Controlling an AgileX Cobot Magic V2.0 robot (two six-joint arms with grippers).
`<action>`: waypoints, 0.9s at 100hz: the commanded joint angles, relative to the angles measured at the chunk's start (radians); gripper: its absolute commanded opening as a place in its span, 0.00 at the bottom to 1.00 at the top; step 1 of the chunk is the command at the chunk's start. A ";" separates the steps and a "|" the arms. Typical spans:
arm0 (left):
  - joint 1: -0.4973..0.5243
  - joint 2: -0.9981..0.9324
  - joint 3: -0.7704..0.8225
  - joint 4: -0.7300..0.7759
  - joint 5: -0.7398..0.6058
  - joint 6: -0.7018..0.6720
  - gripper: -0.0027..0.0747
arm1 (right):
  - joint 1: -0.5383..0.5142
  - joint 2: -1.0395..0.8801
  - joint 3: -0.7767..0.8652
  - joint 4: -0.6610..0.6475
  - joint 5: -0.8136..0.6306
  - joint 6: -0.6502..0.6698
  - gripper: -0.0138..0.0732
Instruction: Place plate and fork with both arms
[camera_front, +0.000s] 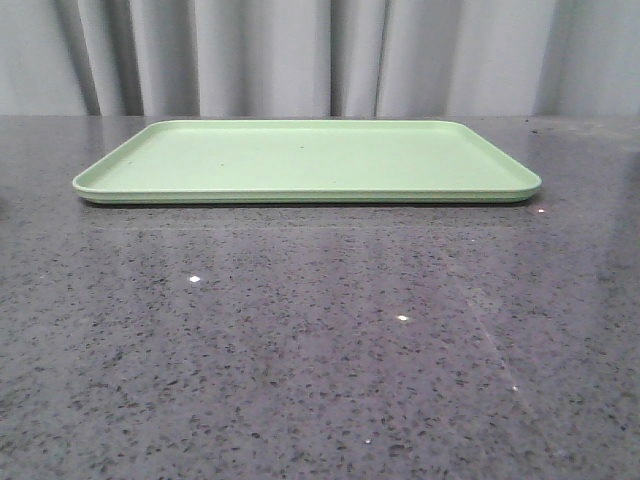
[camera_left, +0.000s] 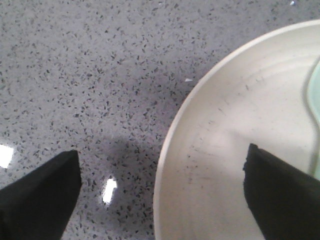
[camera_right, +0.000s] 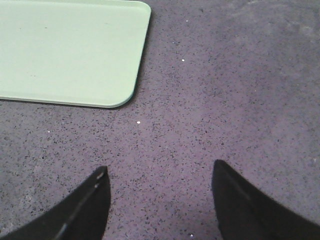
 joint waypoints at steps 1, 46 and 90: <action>0.003 -0.009 -0.031 -0.008 -0.056 -0.001 0.86 | -0.005 0.011 -0.035 0.003 -0.076 -0.004 0.68; 0.003 0.024 -0.031 -0.015 -0.056 -0.001 0.86 | -0.005 0.011 -0.035 0.003 -0.077 -0.004 0.68; 0.003 0.026 -0.031 0.011 -0.033 -0.001 0.86 | -0.005 0.011 -0.035 0.003 -0.075 -0.004 0.68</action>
